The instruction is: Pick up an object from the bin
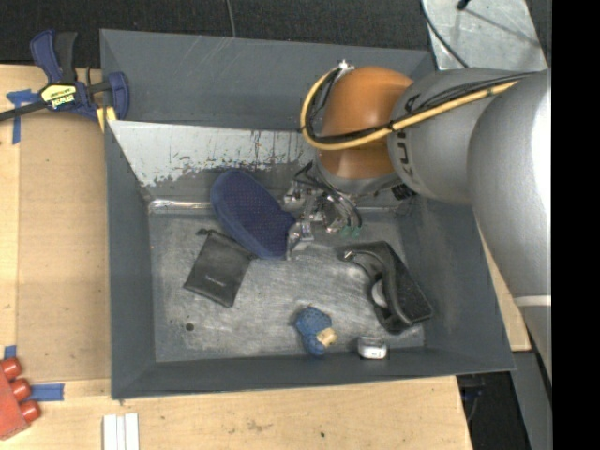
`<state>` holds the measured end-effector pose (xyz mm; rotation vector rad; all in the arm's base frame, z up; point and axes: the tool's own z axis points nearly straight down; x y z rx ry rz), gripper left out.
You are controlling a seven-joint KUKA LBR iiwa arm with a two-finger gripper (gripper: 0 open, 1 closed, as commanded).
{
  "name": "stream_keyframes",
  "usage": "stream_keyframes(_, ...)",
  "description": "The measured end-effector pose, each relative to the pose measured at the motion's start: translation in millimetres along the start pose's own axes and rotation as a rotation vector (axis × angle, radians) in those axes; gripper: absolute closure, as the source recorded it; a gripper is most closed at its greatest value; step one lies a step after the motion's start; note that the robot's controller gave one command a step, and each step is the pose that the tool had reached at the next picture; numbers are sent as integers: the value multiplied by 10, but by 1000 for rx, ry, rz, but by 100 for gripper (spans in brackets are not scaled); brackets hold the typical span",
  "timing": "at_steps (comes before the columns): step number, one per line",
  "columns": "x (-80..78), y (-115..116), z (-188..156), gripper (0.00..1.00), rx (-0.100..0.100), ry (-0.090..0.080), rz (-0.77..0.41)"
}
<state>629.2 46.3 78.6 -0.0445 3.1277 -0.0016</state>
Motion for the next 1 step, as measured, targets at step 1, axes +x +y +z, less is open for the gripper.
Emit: stream_keyframes(1,-38,38,-1601,100,-1,0,-31)
